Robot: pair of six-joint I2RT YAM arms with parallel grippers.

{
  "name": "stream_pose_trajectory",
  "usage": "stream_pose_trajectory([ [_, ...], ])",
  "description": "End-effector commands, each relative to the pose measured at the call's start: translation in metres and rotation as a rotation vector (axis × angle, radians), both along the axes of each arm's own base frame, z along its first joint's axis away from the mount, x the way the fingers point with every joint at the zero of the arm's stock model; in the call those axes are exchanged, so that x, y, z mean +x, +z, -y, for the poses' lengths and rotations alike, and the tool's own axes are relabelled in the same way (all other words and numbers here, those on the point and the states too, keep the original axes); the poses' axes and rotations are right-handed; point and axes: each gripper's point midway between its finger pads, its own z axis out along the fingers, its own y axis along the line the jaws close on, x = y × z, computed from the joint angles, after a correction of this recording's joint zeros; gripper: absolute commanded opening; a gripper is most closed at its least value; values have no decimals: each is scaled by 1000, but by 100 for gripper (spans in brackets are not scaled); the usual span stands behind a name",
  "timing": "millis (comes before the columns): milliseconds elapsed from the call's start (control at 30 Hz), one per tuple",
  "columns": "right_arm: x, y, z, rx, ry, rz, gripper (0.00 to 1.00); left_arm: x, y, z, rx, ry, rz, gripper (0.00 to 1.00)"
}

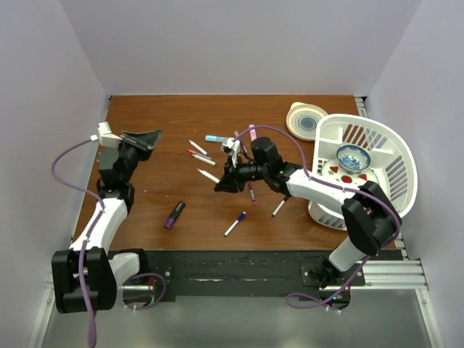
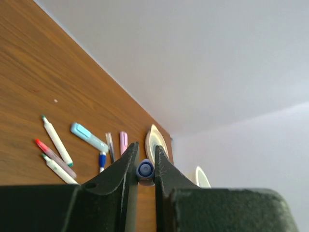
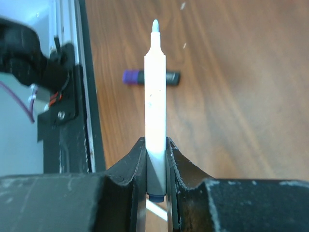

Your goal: Open the pen caps

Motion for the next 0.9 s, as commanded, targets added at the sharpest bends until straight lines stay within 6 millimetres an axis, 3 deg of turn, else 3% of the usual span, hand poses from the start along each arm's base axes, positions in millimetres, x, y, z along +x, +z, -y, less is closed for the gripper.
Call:
stream_pose_trajectory([
  [0,-9,-6,2,-28,42,-2,0,11,2,-40,11,115,12,0],
  [67,-7,-6,3,-39,44,24,0,21,-14,-59,74,177,-61,0],
  [100,-7,-6,4,-47,47,27,0,25,-52,-73,113,201,-190,0],
  [167,-8,-5,5,-49,76,59,0,32,-77,-88,125,224,-275,0],
  [200,-10,-4,5,-50,88,62,0,35,-105,-99,117,243,-359,0],
  [267,-16,-2,4,-37,134,79,0,46,-115,-113,116,278,-394,0],
  [300,-18,-2,4,-37,147,76,0,51,-133,-120,134,287,-446,0],
  [333,-18,-2,5,-36,150,77,0,57,-138,-124,150,296,-469,0],
  [367,-19,-1,5,-36,156,82,0,70,-129,-134,172,321,-465,0],
  [400,-19,1,6,-33,158,87,0,73,-154,-136,179,309,-541,0],
  [467,-17,3,7,-29,157,93,0,87,-160,-144,186,315,-583,0],
  [500,-16,6,7,-25,154,98,0,91,-178,-146,191,306,-625,1],
  [567,-15,8,9,-24,148,102,0,102,-182,-150,192,304,-640,6],
  [600,-14,9,9,-21,148,105,0,105,-196,-151,192,299,-672,8],
  [633,-12,10,11,-19,143,106,0,113,-193,-155,200,305,-670,10],
  [700,-11,11,12,-16,138,106,0,113,-210,-159,206,314,-723,16],
  [867,-7,12,15,-14,129,107,0,122,-219,-161,188,309,-733,25],
])
